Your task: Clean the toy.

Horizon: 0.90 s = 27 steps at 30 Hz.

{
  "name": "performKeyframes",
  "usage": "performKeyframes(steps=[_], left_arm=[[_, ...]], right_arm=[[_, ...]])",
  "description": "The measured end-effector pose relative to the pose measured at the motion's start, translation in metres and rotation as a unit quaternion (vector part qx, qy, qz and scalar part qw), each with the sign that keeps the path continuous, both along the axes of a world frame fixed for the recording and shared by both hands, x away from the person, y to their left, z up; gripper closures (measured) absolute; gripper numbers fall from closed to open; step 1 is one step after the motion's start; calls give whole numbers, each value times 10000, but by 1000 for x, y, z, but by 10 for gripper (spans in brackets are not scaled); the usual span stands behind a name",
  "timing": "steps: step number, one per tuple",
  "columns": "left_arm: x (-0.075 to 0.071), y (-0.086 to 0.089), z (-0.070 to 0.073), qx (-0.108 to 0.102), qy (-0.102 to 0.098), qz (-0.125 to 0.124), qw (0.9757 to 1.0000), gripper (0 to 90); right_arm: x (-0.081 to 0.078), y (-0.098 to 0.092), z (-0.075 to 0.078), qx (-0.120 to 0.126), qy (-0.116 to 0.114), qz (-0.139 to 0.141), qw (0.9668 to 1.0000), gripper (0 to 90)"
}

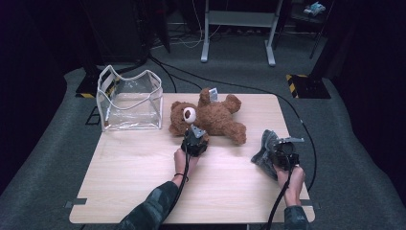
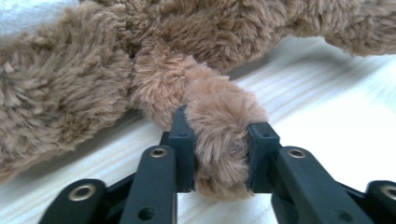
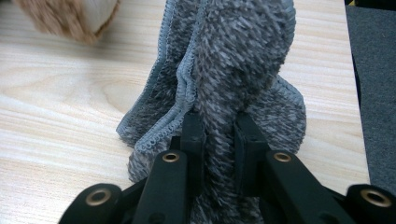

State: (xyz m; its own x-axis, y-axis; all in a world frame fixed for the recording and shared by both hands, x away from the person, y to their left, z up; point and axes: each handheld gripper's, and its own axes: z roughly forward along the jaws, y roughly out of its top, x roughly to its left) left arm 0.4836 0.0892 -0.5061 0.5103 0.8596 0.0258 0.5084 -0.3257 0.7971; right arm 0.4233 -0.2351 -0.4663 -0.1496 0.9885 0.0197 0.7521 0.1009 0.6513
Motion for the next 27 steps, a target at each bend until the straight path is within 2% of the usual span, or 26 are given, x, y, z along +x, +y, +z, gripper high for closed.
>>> performKeyframes(steps=[5,8,11,16,23,26,27], left_arm=[[-6,7,-3,-65,-98,-228,9997,735],[-12,17,-4,-195,-140,-527,9983,742],[-16,20,-5,-100,-167,-633,9978,745],[-29,24,-6,-104,-159,-888,9959,744],[-36,28,-7,-132,-190,-909,9956,702],[-38,28,-4,-134,-202,-832,9962,645],[-39,29,-3,-124,-196,-802,9965,596]], right_arm=[[-3,-2,2,33,-18,-61,10000,771],[-4,-4,2,22,-36,-54,10000,771],[-4,-4,2,34,-48,-48,10000,771],[-3,-1,5,19,-106,-39,9999,771],[-3,-1,4,22,-62,-34,10000,771],[-3,1,3,68,-56,-58,9999,771],[-3,1,3,52,-34,-57,10000,771]])
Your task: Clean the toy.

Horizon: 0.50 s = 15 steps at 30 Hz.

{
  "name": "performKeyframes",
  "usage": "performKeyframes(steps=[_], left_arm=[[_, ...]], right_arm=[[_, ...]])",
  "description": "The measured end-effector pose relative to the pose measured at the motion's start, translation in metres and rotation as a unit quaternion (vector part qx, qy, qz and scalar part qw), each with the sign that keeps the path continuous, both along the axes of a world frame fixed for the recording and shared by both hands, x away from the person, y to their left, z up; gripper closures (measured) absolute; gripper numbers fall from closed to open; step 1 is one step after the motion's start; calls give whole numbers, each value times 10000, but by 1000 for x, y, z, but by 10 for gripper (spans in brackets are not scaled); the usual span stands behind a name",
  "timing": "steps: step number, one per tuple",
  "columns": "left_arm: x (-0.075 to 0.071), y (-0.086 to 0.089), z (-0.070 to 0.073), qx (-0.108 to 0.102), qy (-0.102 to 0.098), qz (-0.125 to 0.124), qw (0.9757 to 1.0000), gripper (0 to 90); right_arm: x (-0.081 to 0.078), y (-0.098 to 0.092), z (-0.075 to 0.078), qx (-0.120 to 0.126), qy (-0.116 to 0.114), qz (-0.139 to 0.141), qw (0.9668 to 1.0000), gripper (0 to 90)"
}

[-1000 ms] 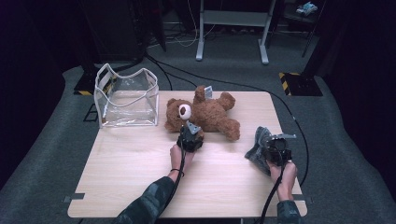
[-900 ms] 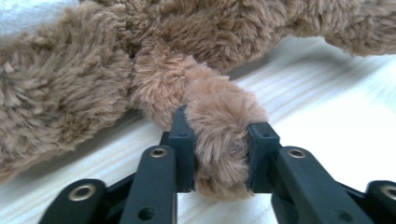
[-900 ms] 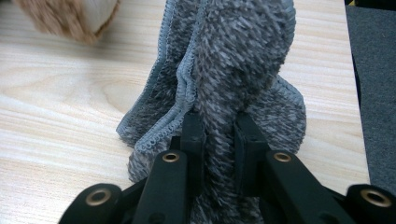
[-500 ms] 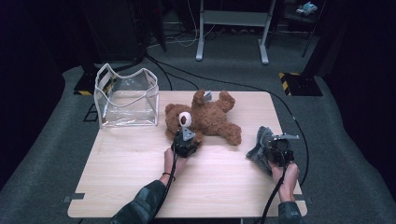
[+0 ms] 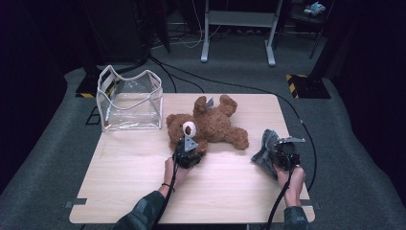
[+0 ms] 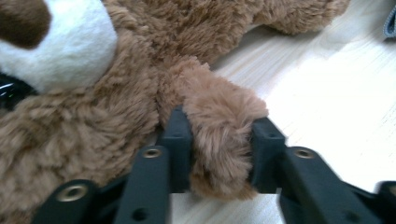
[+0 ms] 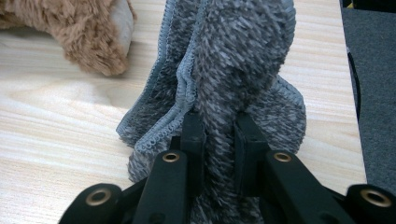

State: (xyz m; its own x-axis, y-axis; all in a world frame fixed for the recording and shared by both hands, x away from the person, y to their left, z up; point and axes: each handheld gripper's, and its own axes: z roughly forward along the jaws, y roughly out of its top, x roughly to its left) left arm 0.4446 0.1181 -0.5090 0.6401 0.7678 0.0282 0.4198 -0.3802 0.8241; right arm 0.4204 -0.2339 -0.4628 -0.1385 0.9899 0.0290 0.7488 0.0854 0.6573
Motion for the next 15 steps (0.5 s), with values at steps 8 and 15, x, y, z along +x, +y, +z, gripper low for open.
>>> performKeyframes(steps=[8,15], left_arm=[[-5,2,12,17,-214,204,9996,377],[11,-17,11,240,109,470,9986,319]], right_arm=[[0,0,0,35,-31,-11,10000,770],[2,3,-1,9,-58,58,10000,770]])
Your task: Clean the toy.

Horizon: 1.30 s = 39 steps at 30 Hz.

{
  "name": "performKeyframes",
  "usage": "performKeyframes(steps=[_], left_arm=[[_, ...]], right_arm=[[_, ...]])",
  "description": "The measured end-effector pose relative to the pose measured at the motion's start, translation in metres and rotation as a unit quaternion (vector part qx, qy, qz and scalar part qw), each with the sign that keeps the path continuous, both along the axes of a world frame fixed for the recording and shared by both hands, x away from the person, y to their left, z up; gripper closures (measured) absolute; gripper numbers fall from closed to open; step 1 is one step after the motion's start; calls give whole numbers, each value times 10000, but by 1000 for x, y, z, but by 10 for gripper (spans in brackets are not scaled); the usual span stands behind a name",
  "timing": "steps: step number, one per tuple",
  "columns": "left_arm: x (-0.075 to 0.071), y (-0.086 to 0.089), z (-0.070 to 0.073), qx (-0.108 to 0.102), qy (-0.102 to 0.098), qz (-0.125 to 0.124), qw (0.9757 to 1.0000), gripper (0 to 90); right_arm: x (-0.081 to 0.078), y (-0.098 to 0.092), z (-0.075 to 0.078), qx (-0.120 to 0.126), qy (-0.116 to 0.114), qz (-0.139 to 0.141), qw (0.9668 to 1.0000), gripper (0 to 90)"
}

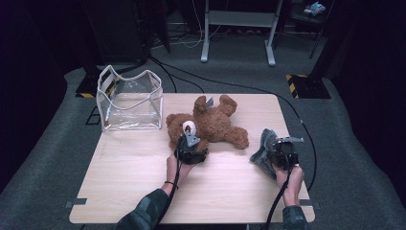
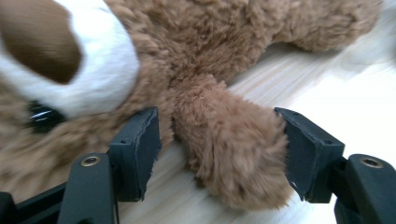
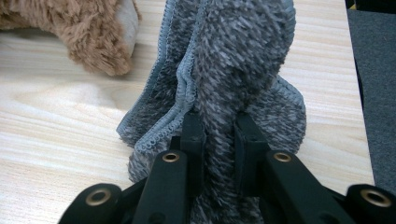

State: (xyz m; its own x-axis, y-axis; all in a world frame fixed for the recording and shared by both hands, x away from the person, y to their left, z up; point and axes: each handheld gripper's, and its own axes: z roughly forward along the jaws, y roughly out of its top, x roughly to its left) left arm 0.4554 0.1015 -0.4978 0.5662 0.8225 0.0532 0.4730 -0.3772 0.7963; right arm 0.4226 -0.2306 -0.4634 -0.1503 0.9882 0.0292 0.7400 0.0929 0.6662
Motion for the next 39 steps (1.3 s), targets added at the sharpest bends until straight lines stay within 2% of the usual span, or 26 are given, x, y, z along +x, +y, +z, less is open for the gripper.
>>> performKeyframes(steps=[2,3,5,7,8,10,11,12,14,15,16,17,18,20,21,22,23,24,26,29,30,33,34,35,37,39], left_arm=[[4,-5,-3,68,132,37,9999,313],[7,-8,-5,183,198,58,9996,335],[10,-12,-10,211,274,106,9993,369],[12,-15,-13,287,276,133,9991,499],[13,-15,-14,303,188,53,9994,631],[13,-13,-14,261,173,-15,9995,710],[13,-7,-14,79,101,-189,9997,731],[13,-7,-14,79,101,-189,9997,747],[9,2,-16,-135,21,-374,9992,761],[9,2,-16,-135,21,-374,9992,765],[7,5,-16,-162,1,-444,9989,765],[3,10,-16,-281,-41,-698,9972,770],[0,11,-17,-270,-20,-770,9967,772],[-3,12,-16,-251,-60,-863,9959,772],[-8,14,-16,-279,-53,-1063,9939,772],[-8,14,-16,-279,-53,-1063,9939,773],[-11,15,-16,-336,-78,-1120,9931,773],[-13,16,-17,-494,-59,-1228,9912,773],[-17,18,-16,-450,-41,-1293,9906,772],[-22,20,-16,-442,-34,-1233,9914,694],[-23,21,-14,-424,-94,-1177,9921,694],[-30,20,-3,-391,-349,-1014,9935,540],[-32,20,1,-387,-471,-944,9937,448],[-36,20,14,-379,-693,-763,9940,414],[-36,20,18,-383,-785,-720,9936,385],[-37,22,28,-417,-932,-519,9934,354]], right_arm=[[0,0,1,-3,-9,2,10000,770],[0,-1,2,-2,9,13,10000,770],[-1,-1,2,-13,2,-6,10000,770],[-1,-3,2,-15,4,-2,10000,770],[-2,-4,3,-9,-7,-20,10000,771],[-2,-5,3,9,-21,-39,10000,770],[-3,-6,3,-18,-10,-23,10000,771],[-3,-7,3,-22,-34,-33,10000,771],[-3,-7,4,2,-46,-46,10000,771],[-3,-7,4,2,-46,-46,10000,771],[-4,-7,5,5,-51,-48,10000,770],[-4,-6,5,26,-36,-76,10000,771],[-4,-7,5,16,-37,-58,10000,771],[-4,-6,6,14,-37,-61,10000,770],[-4,-6,6,-5,-59,-50,10000,771],[-4,-6,6,-5,-59,-50,10000,771],[-4,-6,7,-10,-73,-49,10000,770],[-4,-6,8,-19,-78,-47,10000,771],[-4,-6,9,-12,-84,-34,10000,770],[-4,-4,10,-39,-87,-25,10000,770],[-4,-4,10,-33,-82,-17,10000,771],[-3,-2,10,-22,-61,-27,10000,770],[-2,-2,10,-43,-67,-1,10000,770],[-2,-1,10,-19,-57,-11,10000,770],[-2,-1,10,-38,-69,10,10000,770],[-1,1,10,-28,-75,24,10000,770]])
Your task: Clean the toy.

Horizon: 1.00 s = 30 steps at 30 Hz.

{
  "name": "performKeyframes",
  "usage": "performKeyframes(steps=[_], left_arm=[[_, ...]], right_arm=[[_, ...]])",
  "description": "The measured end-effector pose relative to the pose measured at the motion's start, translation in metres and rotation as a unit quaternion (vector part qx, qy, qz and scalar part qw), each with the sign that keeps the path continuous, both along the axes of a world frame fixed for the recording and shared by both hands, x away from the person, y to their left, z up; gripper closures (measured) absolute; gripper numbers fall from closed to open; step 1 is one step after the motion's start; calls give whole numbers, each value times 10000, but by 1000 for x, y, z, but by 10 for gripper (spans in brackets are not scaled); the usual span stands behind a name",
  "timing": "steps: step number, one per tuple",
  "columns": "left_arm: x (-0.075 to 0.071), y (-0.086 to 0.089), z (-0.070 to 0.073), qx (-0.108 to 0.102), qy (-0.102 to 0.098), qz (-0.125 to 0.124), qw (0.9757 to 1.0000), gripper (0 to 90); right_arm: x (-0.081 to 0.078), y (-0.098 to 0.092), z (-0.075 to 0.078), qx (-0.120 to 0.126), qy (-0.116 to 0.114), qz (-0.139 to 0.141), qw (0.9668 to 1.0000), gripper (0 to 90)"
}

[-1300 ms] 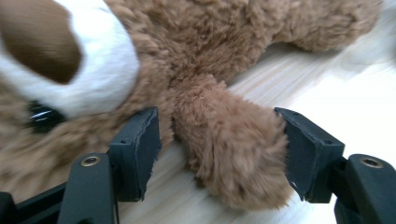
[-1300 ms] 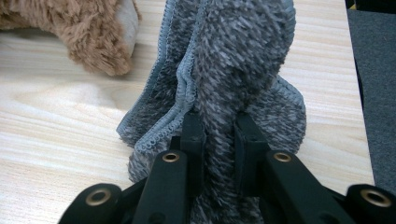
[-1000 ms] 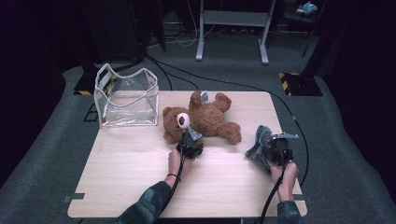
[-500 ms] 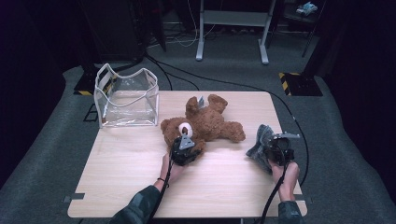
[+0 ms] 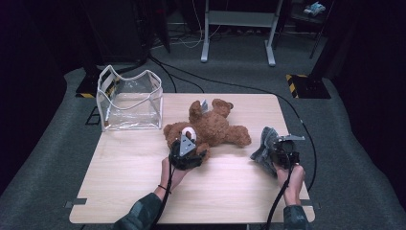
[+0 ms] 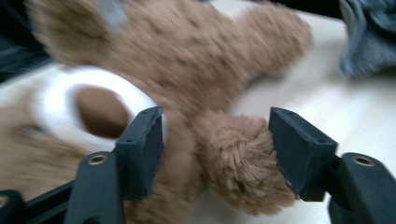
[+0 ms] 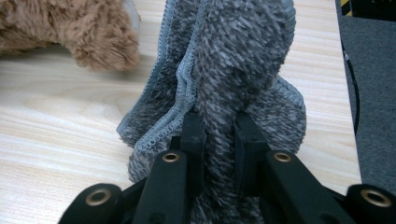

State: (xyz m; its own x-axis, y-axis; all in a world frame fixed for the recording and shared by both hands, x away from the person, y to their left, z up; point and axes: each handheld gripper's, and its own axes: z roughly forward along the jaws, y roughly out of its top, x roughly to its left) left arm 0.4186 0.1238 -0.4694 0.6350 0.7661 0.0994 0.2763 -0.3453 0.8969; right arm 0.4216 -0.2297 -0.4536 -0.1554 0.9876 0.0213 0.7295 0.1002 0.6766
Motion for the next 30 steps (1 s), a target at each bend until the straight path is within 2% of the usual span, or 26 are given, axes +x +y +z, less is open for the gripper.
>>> performKeyframes(steps=[1,2,3,4,5,6,9,10,11,13,15,17,19,20,21,23,25,27,30], left_arm=[[1,3,10,-16,-135,241,9996,339],[3,4,13,-60,-198,389,9990,329],[5,6,17,-43,-198,510,9985,323],[5,6,17,-43,-198,510,9985,315],[13,9,20,-54,-187,796,9966,300],[13,9,20,-54,-187,796,9966,294],[30,12,19,63,69,1092,9940,283],[36,13,17,170,181,1130,9933,280],[41,13,14,171,235,1180,9926,271],[45,10,11,376,352,1190,9916,266],[45,9,9,458,337,1176,9914,268],[47,9,6,550,421,1139,9911,297],[49,10,2,576,436,1083,9915,355],[50,11,0,581,418,1061,9918,430],[52,14,-2,517,478,867,9937,462],[52,15,-3,514,454,797,9945,484],[52,20,-4,388,466,527,9968,510],[53,25,-5,274,425,348,9981,521],[54,31,-5,71,474,91,9988,531]], right_arm=[[0,1,0,17,13,-16,10000,770],[0,1,0,28,26,-30,10000,770],[1,1,0,8,4,0,10000,770],[1,1,0,5,-7,10,10000,770],[1,1,1,-3,11,19,10000,770],[1,1,1,-3,11,19,10000,770],[1,1,2,-6,-27,14,10000,769],[2,1,3,0,-28,20,10000,769],[2,1,4,-10,7,21,10000,769],[2,1,5,-13,-38,28,10000,769],[2,1,5,-18,-39,27,10000,770],[2,0,6,-36,-43,3,10000,770],[3,0,7,-30,-49,18,10000,770],[3,1,9,-8,-47,-5,10000,770],[3,1,10,-13,-67,0,10000,770],[3,1,11,-22,-80,15,10000,770],[4,1,13,-46,-100,22,9999,770],[4,3,16,-42,-130,44,9999,771],[7,7,26,-92,-212,129,9997,771]])
